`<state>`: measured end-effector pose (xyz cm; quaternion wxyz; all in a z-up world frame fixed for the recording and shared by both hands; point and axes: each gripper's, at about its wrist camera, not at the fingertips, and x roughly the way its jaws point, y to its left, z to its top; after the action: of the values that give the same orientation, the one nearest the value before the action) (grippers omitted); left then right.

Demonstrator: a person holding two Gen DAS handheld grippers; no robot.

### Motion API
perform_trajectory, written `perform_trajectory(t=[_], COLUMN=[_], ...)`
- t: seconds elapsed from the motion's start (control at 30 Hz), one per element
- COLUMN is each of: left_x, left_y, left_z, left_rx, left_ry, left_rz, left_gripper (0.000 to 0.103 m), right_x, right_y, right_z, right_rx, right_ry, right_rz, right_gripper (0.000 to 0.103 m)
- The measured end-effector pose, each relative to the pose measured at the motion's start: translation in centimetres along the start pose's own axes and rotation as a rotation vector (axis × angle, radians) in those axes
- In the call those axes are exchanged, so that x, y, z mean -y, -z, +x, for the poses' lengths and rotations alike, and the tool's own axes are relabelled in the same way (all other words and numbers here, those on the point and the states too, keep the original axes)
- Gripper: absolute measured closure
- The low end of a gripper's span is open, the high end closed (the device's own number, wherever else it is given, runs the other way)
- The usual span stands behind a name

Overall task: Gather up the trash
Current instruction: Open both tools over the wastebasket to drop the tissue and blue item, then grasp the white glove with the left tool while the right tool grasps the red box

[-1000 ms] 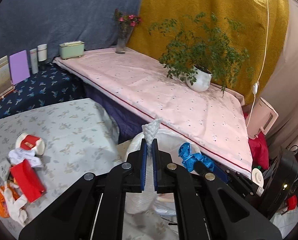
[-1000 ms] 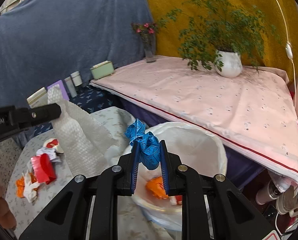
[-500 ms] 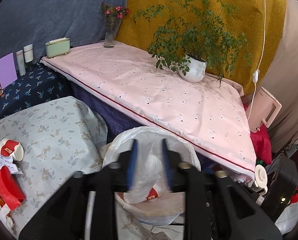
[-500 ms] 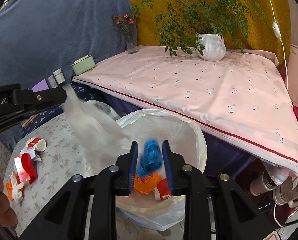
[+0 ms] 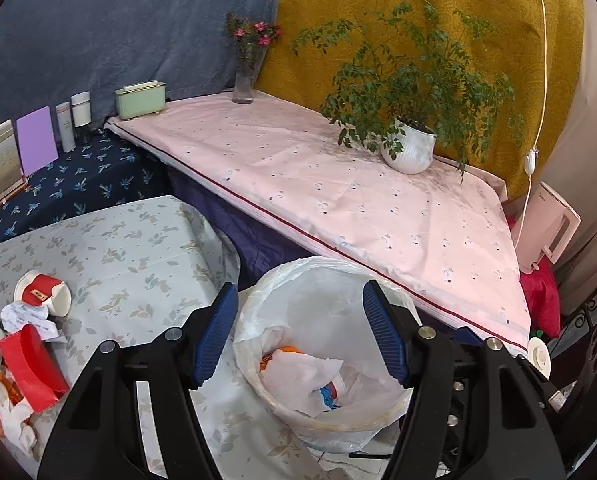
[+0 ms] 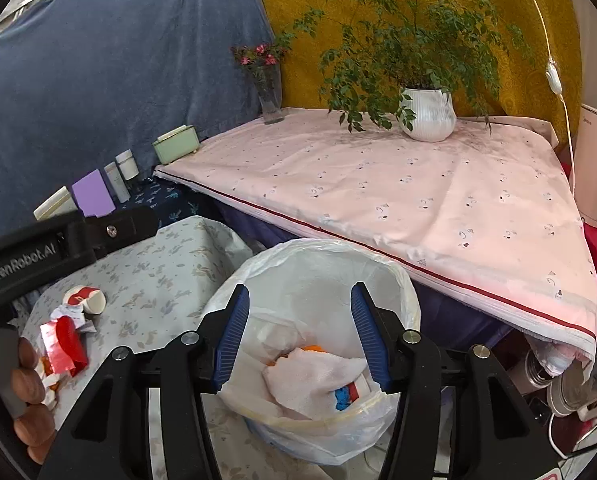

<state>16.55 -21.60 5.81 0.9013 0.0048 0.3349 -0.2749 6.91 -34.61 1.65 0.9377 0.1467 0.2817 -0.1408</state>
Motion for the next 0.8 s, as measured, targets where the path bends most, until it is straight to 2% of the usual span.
perform_trajectory(t=[0.47, 0.63, 0.8], left_x=[-6.4, -9.4, -13.2], left_y=[1.4, 2.6, 4.3], left_z=[-3.4, -5.1, -6.8], left_rx=[0.022, 0.033, 0.034], left_ry=[-0.086, -0.145, -0.199], left_rz=[-0.099, -0.134, -0.188], left_gripper=[0.041, 0.041, 0.041], right_x=[-5.4, -8.2, -11.6], right_y=[-0.1, 0.3, 1.1], right_z=[-2.2, -2.9, -3.1], right_rx=[0.023, 0.028, 0.016], right_ry=[-0.05, -0.08, -0.12], right_rz=[-0.076, -0.112, -0.158], right_gripper=[0.05, 0.045, 0.045])
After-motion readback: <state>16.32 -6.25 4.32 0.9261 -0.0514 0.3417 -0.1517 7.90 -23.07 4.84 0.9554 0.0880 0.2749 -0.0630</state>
